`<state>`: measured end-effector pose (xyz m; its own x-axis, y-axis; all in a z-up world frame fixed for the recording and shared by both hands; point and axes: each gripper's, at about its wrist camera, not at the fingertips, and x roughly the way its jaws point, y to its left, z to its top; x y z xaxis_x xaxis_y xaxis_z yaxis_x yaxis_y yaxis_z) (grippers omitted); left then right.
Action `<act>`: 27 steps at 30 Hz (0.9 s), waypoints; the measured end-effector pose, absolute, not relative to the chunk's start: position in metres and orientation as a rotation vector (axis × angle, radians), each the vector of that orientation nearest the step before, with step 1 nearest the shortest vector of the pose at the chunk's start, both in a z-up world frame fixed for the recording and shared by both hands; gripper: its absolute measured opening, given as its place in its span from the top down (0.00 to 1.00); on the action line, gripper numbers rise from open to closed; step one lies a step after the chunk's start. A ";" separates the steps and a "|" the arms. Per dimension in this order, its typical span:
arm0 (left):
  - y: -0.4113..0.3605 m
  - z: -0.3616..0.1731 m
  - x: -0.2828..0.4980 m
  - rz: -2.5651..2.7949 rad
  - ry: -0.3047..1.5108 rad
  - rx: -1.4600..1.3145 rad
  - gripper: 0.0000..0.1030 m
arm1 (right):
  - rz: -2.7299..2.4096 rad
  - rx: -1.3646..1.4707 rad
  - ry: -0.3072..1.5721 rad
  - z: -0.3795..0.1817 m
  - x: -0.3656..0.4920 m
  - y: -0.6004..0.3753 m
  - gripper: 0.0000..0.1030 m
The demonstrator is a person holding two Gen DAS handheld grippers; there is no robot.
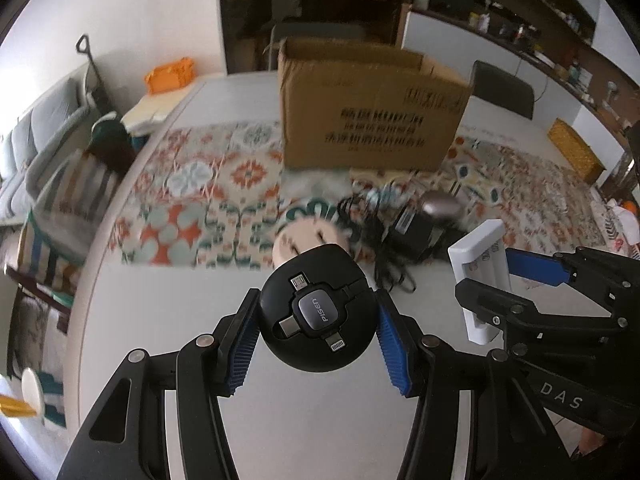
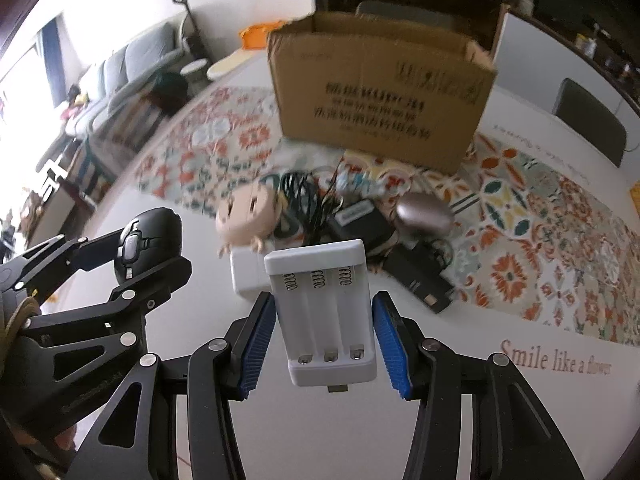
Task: Organize rigid objects
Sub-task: 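Lift the black organizer with the left gripper while the right gripper grasps the white battery charger, then carry the black organizer and white charger over the cardboard box with both grippers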
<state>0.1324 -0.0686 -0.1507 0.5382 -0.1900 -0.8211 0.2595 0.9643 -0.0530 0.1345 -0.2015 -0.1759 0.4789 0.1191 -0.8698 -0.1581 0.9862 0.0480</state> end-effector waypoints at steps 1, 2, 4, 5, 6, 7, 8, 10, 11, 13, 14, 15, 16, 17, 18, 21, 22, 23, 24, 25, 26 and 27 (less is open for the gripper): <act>-0.069 -0.145 0.135 -0.280 0.962 0.076 0.47 | 0.163 -0.035 1.048 -0.172 0.135 -0.202 0.51; -0.069 -0.140 0.137 -0.291 0.956 0.073 0.47 | 0.155 -0.028 1.036 -0.165 0.135 -0.202 0.51; -0.070 -0.132 0.141 -0.308 0.946 0.067 0.47 | 0.145 -0.016 1.018 -0.155 0.136 -0.204 0.51; -0.070 -0.127 0.143 -0.316 0.941 0.062 0.47 | 0.144 -0.009 1.008 -0.149 0.136 -0.205 0.51; -0.070 -0.123 0.145 -0.321 0.934 0.061 0.47 | 0.141 -0.007 1.000 -0.145 0.137 -0.205 0.51; -0.071 -0.119 0.147 -0.325 0.923 0.063 0.47 | 0.135 -0.006 0.988 -0.140 0.137 -0.206 0.51; -0.071 -0.115 0.148 -0.324 0.913 0.070 0.47 | 0.129 -0.007 0.973 -0.134 0.137 -0.206 0.51; -0.072 -0.108 0.152 -0.327 0.899 0.076 0.47 | 0.120 -0.006 0.951 -0.126 0.138 -0.207 0.51; -0.073 -0.104 0.155 -0.332 0.894 0.077 0.47 | 0.116 -0.005 0.940 -0.121 0.139 -0.207 0.51; -0.074 -0.098 0.159 -0.337 0.887 0.074 0.47 | 0.106 -0.005 0.917 -0.112 0.141 -0.208 0.51; -0.076 -0.093 0.163 -0.343 0.881 0.077 0.47 | 0.103 -0.004 0.908 -0.109 0.142 -0.209 0.51; -0.076 -0.090 0.165 -0.344 0.876 0.079 0.47 | 0.098 -0.003 0.894 -0.104 0.143 -0.210 0.51; -0.077 -0.087 0.167 -0.347 0.870 0.079 0.47 | 0.094 -0.002 0.883 -0.101 0.144 -0.211 0.51; -0.079 -0.083 0.170 -0.353 0.862 0.079 0.47 | 0.089 0.001 0.871 -0.096 0.146 -0.213 0.51; -0.079 -0.080 0.173 -0.356 0.858 0.077 0.47 | 0.084 0.004 0.862 -0.093 0.148 -0.214 0.51; -0.082 -0.071 0.182 -0.359 0.844 0.078 0.47 | 0.077 0.020 0.836 -0.083 0.155 -0.220 0.51; -0.083 -0.069 0.185 -0.364 0.841 0.078 0.47 | 0.075 0.023 0.827 -0.080 0.158 -0.222 0.51; -0.084 -0.067 0.190 -0.370 0.843 0.076 0.47 | 0.072 0.025 0.821 -0.078 0.160 -0.223 0.51; -0.085 -0.065 0.194 -0.370 0.844 0.074 0.47 | 0.069 0.028 0.815 -0.076 0.162 -0.224 0.51; -0.085 -0.063 0.198 -0.368 0.843 0.072 0.47 | 0.068 0.033 0.809 -0.073 0.167 -0.226 0.51; -0.086 -0.061 0.202 -0.367 0.841 0.073 0.47 | 0.066 0.037 0.804 -0.072 0.169 -0.227 0.51; -0.087 -0.059 0.207 -0.368 0.841 0.076 0.47 | 0.065 0.040 0.798 -0.070 0.172 -0.228 0.51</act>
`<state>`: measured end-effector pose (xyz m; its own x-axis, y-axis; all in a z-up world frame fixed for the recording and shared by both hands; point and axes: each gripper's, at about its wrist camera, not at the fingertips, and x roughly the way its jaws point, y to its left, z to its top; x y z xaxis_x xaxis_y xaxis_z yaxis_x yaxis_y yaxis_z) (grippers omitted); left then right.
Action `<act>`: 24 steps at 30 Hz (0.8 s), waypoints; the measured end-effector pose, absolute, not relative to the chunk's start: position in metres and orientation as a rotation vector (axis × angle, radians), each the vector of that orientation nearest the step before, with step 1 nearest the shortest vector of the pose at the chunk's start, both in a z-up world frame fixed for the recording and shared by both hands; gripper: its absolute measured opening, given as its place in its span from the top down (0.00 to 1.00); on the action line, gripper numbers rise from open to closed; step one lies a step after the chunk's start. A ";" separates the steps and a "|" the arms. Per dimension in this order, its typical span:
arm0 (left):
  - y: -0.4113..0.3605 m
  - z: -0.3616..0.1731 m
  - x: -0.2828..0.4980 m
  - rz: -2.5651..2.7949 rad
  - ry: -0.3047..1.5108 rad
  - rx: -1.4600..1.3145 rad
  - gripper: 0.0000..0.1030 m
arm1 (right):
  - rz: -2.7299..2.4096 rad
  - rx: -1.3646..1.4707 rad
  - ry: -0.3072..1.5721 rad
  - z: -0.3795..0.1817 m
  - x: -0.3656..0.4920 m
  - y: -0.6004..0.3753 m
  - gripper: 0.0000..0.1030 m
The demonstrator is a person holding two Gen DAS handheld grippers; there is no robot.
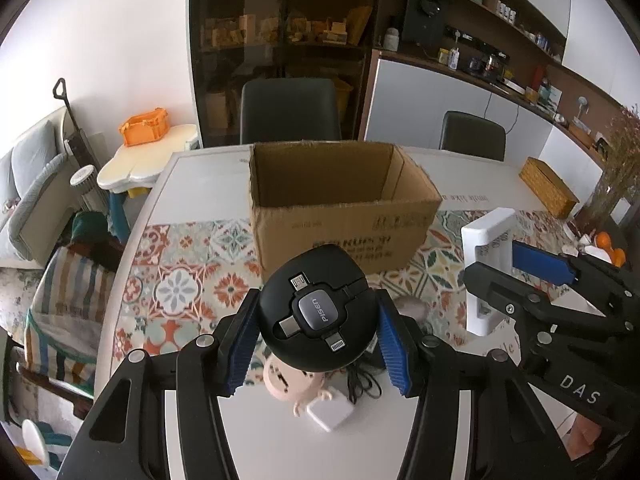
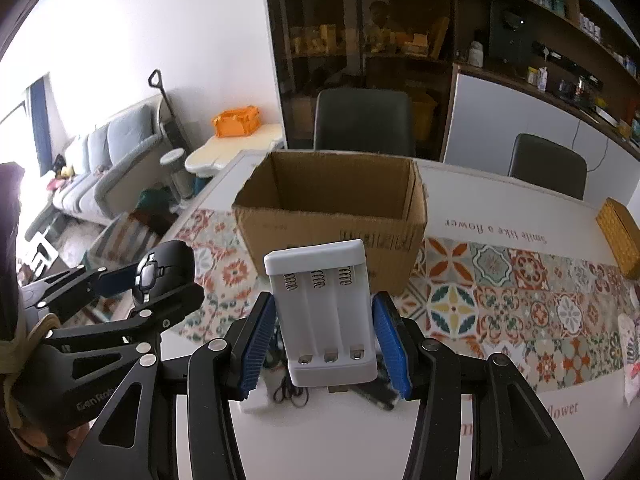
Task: Organize rigid objects
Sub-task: 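Carry the black organizer and white charger over the cardboard box with both grippers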
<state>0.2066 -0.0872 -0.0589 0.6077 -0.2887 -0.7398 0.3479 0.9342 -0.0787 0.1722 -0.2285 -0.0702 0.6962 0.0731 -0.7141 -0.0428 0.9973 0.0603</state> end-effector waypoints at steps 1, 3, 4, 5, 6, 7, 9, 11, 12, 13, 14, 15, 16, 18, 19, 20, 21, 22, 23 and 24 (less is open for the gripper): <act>-0.088 -0.057 0.210 -0.369 0.840 0.075 0.47 | 0.064 0.044 0.794 -0.069 0.175 -0.230 0.51; -0.091 -0.054 0.220 -0.370 0.843 0.073 0.47 | 0.063 0.054 0.791 -0.067 0.182 -0.233 0.51; -0.092 -0.053 0.222 -0.370 0.842 0.072 0.47 | 0.064 0.058 0.790 -0.067 0.185 -0.234 0.51; -0.093 -0.050 0.228 -0.367 0.839 0.074 0.47 | 0.064 0.066 0.790 -0.066 0.189 -0.235 0.51; -0.094 -0.048 0.232 -0.366 0.833 0.078 0.47 | 0.064 0.075 0.790 -0.065 0.194 -0.237 0.51; -0.095 -0.046 0.235 -0.361 0.830 0.081 0.47 | 0.069 0.088 0.791 -0.064 0.199 -0.239 0.51; -0.096 -0.042 0.241 -0.356 0.820 0.083 0.47 | 0.069 0.109 0.796 -0.063 0.208 -0.243 0.51; -0.096 -0.039 0.248 -0.353 0.813 0.083 0.47 | 0.069 0.120 0.802 -0.063 0.217 -0.245 0.51; -0.097 -0.037 0.252 -0.352 0.810 0.085 0.47 | 0.067 0.123 0.803 -0.063 0.221 -0.246 0.51; -0.098 -0.035 0.256 -0.351 0.809 0.086 0.47 | 0.070 0.125 0.804 -0.062 0.225 -0.247 0.51; -0.099 -0.033 0.260 -0.353 0.804 0.088 0.47 | 0.071 0.127 0.805 -0.061 0.229 -0.247 0.51; -0.100 -0.031 0.263 -0.353 0.801 0.090 0.47 | 0.071 0.126 0.803 -0.059 0.232 -0.247 0.51; -0.101 -0.029 0.267 -0.350 0.797 0.094 0.47 | 0.070 0.125 0.798 -0.058 0.234 -0.247 0.51; -0.103 -0.025 0.273 -0.352 0.792 0.097 0.47 | 0.067 0.122 0.787 -0.053 0.240 -0.247 0.51; -0.104 -0.023 0.276 -0.354 0.790 0.095 0.47 | 0.069 0.120 0.781 -0.051 0.243 -0.248 0.51; -0.105 -0.022 0.279 -0.357 0.792 0.093 0.47 | 0.070 0.119 0.777 -0.049 0.247 -0.248 0.51; -0.106 -0.020 0.284 -0.361 0.793 0.093 0.47 | 0.068 0.117 0.775 -0.047 0.251 -0.248 0.51; -0.107 -0.020 0.287 -0.362 0.792 0.092 0.47 | 0.067 0.117 0.774 -0.046 0.256 -0.249 0.51; -0.109 -0.018 0.292 -0.361 0.793 0.097 0.47 | 0.068 0.119 0.774 -0.044 0.260 -0.249 0.51; -0.110 -0.018 0.296 -0.360 0.793 0.101 0.47 | 0.069 0.123 0.776 -0.043 0.265 -0.250 0.51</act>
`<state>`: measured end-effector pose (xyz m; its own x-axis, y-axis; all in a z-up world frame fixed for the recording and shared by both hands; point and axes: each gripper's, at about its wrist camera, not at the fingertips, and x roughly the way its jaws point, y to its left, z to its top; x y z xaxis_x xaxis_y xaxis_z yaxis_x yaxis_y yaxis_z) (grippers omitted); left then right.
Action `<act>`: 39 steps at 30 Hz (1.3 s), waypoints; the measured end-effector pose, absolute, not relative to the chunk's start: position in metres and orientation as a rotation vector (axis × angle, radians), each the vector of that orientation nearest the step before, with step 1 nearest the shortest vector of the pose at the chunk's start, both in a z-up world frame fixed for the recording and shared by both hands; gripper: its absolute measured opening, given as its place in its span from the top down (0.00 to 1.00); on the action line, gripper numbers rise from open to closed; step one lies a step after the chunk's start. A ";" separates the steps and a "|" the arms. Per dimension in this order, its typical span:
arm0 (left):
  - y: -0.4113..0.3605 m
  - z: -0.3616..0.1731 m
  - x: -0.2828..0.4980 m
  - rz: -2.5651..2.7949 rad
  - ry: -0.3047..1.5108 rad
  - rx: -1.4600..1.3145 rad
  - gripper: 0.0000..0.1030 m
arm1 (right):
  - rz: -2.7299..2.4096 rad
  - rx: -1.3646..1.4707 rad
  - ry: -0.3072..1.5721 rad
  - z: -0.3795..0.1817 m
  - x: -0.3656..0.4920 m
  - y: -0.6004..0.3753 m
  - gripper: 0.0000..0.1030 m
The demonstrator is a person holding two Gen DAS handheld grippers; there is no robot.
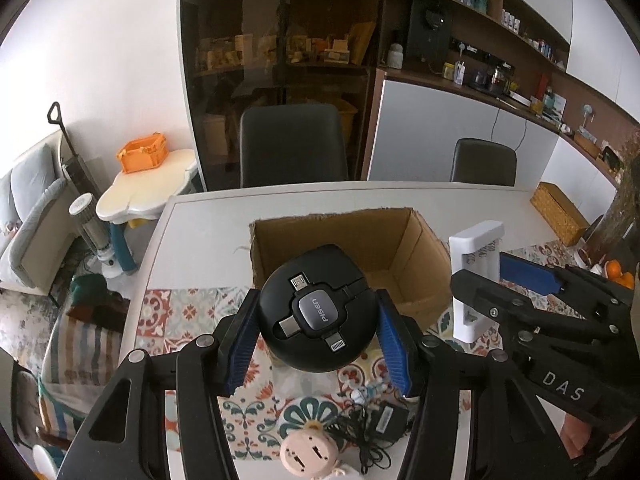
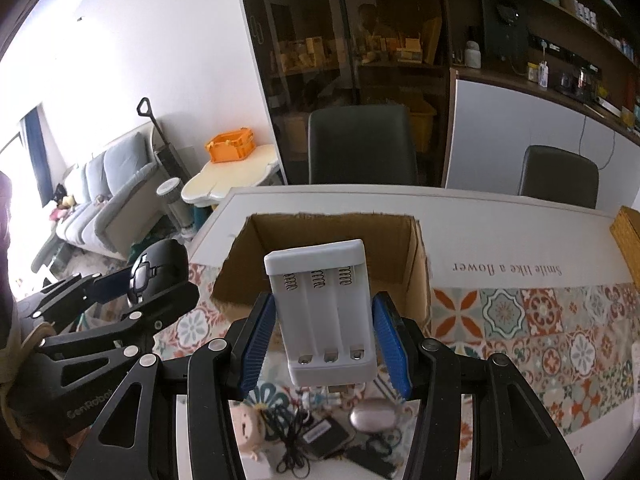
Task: Organize rigid objects
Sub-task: 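Carry the black organizer and white charger over the cardboard box with both grippers, then open the left gripper over the box while the right gripper releases the charger inside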
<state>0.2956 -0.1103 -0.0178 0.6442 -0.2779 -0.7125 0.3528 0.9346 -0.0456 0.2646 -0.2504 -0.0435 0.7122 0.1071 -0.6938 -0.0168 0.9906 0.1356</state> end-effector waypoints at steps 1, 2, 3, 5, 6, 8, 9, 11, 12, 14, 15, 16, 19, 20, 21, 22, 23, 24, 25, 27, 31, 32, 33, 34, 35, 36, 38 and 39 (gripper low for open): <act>-0.111 -0.017 0.298 -0.357 0.794 0.102 0.47 | 0.072 0.124 0.779 -0.043 0.270 -0.251 0.51; -0.113 -0.017 0.304 -0.356 0.797 0.107 0.47 | 0.072 0.127 0.782 -0.042 0.274 -0.253 0.51; -0.114 -0.017 0.307 -0.355 0.799 0.109 0.47 | 0.069 0.133 0.788 -0.042 0.280 -0.254 0.51; -0.116 -0.016 0.316 -0.350 0.806 0.110 0.47 | 0.069 0.137 0.799 -0.042 0.291 -0.258 0.51; -0.117 -0.016 0.321 -0.348 0.810 0.113 0.47 | 0.066 0.143 0.806 -0.043 0.297 -0.260 0.51; -0.119 -0.017 0.330 -0.344 0.823 0.115 0.47 | 0.067 0.158 0.823 -0.045 0.308 -0.264 0.51; -0.120 -0.018 0.336 -0.347 0.835 0.115 0.47 | 0.067 0.166 0.828 -0.045 0.311 -0.265 0.51; -0.122 -0.022 0.347 -0.349 0.857 0.107 0.47 | 0.068 0.186 0.845 -0.048 0.323 -0.269 0.51; -0.122 -0.024 0.350 -0.349 0.867 0.107 0.47 | 0.068 0.194 0.854 -0.050 0.328 -0.271 0.51; -0.125 -0.028 0.359 -0.346 0.888 0.111 0.47 | 0.072 0.204 0.881 -0.054 0.339 -0.274 0.51; -0.125 -0.030 0.362 -0.346 0.896 0.114 0.47 | 0.069 0.207 0.897 -0.057 0.344 -0.276 0.51; -0.126 -0.033 0.365 -0.344 0.904 0.116 0.47 | 0.068 0.206 0.915 -0.061 0.349 -0.277 0.51; -0.129 -0.041 0.376 -0.344 0.936 0.119 0.47 | 0.056 0.208 0.959 -0.072 0.362 -0.281 0.51; -0.130 -0.045 0.379 -0.346 0.949 0.120 0.47 | 0.055 0.209 0.969 -0.075 0.365 -0.281 0.51; -0.132 -0.049 0.383 -0.344 0.959 0.120 0.46 | 0.054 0.213 0.980 -0.078 0.367 -0.282 0.51; -0.134 -0.051 0.386 -0.338 0.966 0.122 0.46 | 0.052 0.217 0.992 -0.081 0.371 -0.282 0.51; -0.134 -0.052 0.387 -0.332 0.967 0.125 0.46 | 0.049 0.219 1.003 -0.085 0.375 -0.283 0.51; -0.135 -0.053 0.389 -0.318 0.964 0.132 0.44 | 0.045 0.217 1.015 -0.088 0.378 -0.283 0.51; -0.135 -0.053 0.390 -0.309 0.962 0.137 0.38 | 0.041 0.216 1.023 -0.091 0.380 -0.284 0.51; -0.132 -0.054 0.390 -0.282 0.953 0.142 0.34 | 0.038 0.219 1.032 -0.094 0.383 -0.284 0.51; -0.125 -0.055 0.387 -0.245 0.939 0.155 0.32 | 0.039 0.222 1.043 -0.100 0.387 -0.285 0.49; -0.123 -0.055 0.386 -0.238 0.936 0.156 0.32 | 0.030 0.215 1.046 -0.100 0.386 -0.284 0.46; -0.120 -0.054 0.386 -0.234 0.934 0.155 0.32 | 0.016 0.209 1.047 -0.100 0.386 -0.283 0.37; -0.117 -0.054 0.383 -0.226 0.932 0.154 0.32 | 0.009 0.205 1.042 -0.099 0.385 -0.283 0.35; -0.115 -0.054 0.382 -0.221 0.929 0.153 0.31 | -0.001 0.198 1.033 -0.097 0.382 -0.281 0.35; -0.113 -0.053 0.380 -0.219 0.927 0.152 0.30 | -0.017 0.189 1.031 -0.095 0.380 -0.280 0.35; -0.109 -0.053 0.374 -0.214 0.926 0.148 0.27 | -0.029 0.178 1.020 -0.091 0.372 -0.277 0.34; -0.108 -0.052 0.372 -0.215 0.923 0.147 0.27 | -0.030 0.176 1.022 -0.090 0.369 -0.276 0.34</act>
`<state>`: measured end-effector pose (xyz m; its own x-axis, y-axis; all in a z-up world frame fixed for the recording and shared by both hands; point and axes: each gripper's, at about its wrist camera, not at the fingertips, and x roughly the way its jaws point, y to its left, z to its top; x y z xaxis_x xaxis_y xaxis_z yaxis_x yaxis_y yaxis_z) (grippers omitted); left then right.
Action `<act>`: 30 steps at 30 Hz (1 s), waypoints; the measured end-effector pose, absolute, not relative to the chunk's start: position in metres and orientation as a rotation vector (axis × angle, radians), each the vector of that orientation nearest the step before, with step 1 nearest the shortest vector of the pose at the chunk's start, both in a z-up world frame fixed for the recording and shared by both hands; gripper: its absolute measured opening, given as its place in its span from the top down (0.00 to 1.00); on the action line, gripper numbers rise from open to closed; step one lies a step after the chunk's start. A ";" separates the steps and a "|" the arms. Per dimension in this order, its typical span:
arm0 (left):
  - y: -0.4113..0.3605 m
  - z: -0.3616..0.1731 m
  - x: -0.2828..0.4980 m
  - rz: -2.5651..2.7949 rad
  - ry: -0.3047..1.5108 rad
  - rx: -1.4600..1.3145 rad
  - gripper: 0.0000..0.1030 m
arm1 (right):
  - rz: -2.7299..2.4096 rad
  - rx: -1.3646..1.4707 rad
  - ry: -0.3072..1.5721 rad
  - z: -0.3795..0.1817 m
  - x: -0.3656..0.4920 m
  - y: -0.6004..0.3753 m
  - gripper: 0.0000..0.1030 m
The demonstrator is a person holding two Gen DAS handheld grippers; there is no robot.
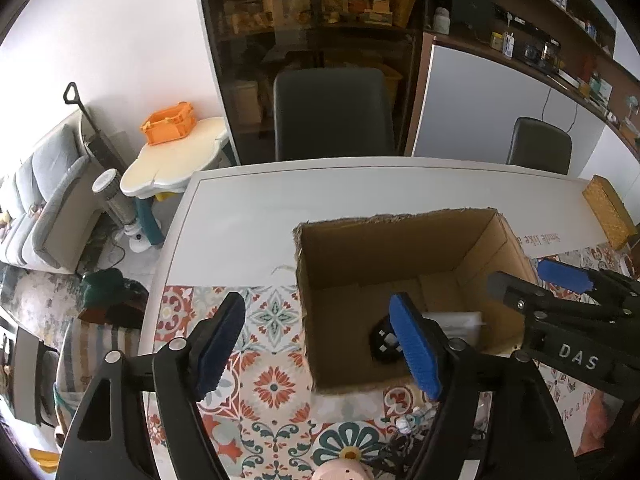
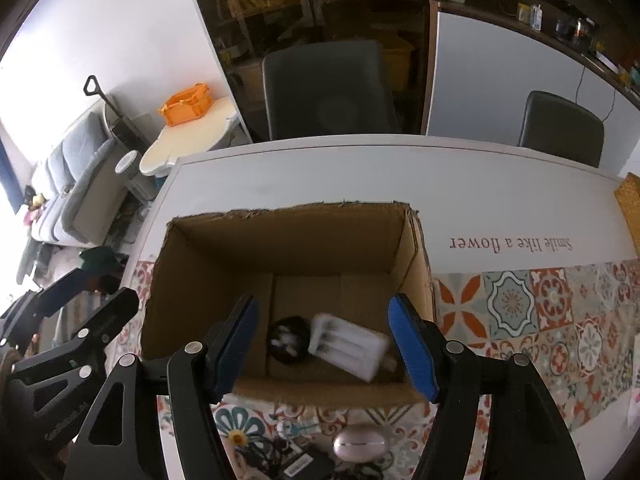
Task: Organize rigid objects
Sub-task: 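Open the left gripper over the box while the right gripper releases the charger inside, then move the left gripper back to the pink round toy figure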
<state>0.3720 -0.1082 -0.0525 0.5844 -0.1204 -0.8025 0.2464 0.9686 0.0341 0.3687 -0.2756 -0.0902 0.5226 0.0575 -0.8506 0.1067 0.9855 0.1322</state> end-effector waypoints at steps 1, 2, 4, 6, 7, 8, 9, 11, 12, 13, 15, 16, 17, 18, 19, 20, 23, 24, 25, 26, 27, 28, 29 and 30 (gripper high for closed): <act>-0.107 -0.052 0.369 -0.216 0.920 0.147 0.26 | -0.028 0.176 1.021 -0.089 0.365 -0.275 0.34; -0.106 -0.052 0.364 -0.209 0.915 0.152 0.25 | -0.020 0.176 1.015 -0.088 0.361 -0.272 0.34; -0.105 -0.050 0.355 -0.209 0.902 0.169 0.23 | -0.019 0.163 1.013 -0.086 0.352 -0.268 0.33; -0.104 -0.047 0.347 -0.207 0.890 0.179 0.22 | -0.021 0.156 1.012 -0.084 0.345 -0.266 0.33; -0.104 -0.046 0.344 -0.206 0.887 0.180 0.22 | -0.020 0.156 1.009 -0.084 0.341 -0.265 0.33; -0.103 -0.045 0.341 -0.207 0.884 0.179 0.22 | -0.022 0.156 1.007 -0.083 0.337 -0.265 0.33; -0.101 -0.043 0.337 -0.207 0.879 0.178 0.22 | -0.027 0.157 1.007 -0.083 0.332 -0.266 0.33; -0.097 -0.040 0.328 -0.203 0.868 0.176 0.20 | -0.026 0.164 1.002 -0.081 0.323 -0.265 0.32; -0.095 -0.038 0.324 -0.202 0.865 0.171 0.19 | -0.025 0.168 0.999 -0.080 0.318 -0.264 0.32; -0.093 -0.037 0.320 -0.202 0.863 0.168 0.19 | -0.025 0.169 0.998 -0.079 0.315 -0.264 0.32; -0.090 -0.034 0.312 -0.202 0.859 0.159 0.19 | -0.023 0.169 0.989 -0.077 0.307 -0.262 0.31; -0.088 -0.032 0.308 -0.203 0.862 0.151 0.18 | -0.024 0.166 0.986 -0.076 0.303 -0.261 0.30; -0.086 -0.032 0.305 -0.205 0.866 0.141 0.18 | -0.022 0.166 0.981 -0.074 0.299 -0.259 0.30; -0.084 -0.031 0.301 -0.201 0.869 0.134 0.18 | -0.020 0.167 0.977 -0.073 0.295 -0.259 0.29; -0.082 -0.031 0.298 -0.198 0.869 0.130 0.18 | -0.019 0.168 0.974 -0.072 0.290 -0.259 0.29; -0.081 -0.030 0.295 -0.198 0.868 0.125 0.18 | -0.017 0.168 0.970 -0.071 0.286 -0.258 0.29; -0.076 -0.031 0.283 -0.198 0.873 0.115 0.18 | -0.018 0.166 0.959 -0.070 0.273 -0.257 0.27; -0.075 -0.032 0.279 -0.197 0.876 0.111 0.18 | -0.019 0.163 0.957 -0.069 0.270 -0.256 0.26; -0.074 -0.033 0.276 -0.195 0.879 0.108 0.17 | -0.020 0.161 0.955 -0.069 0.267 -0.255 0.25; -0.072 -0.034 0.273 -0.193 0.882 0.105 0.17 | -0.020 0.159 0.953 -0.069 0.263 -0.254 0.25; -0.071 -0.036 0.269 -0.191 0.885 0.105 0.17 | -0.021 0.156 0.952 -0.069 0.260 -0.253 0.25; -0.070 -0.038 0.266 -0.190 0.889 0.106 0.17 | -0.024 0.152 0.952 -0.070 0.257 -0.253 0.25; -0.071 -0.040 0.263 -0.188 0.893 0.110 0.17 | -0.028 0.145 0.951 -0.071 0.253 -0.252 0.25; -0.070 -0.042 0.261 -0.189 0.897 0.113 0.17 | -0.030 0.141 0.951 -0.072 0.250 -0.252 0.25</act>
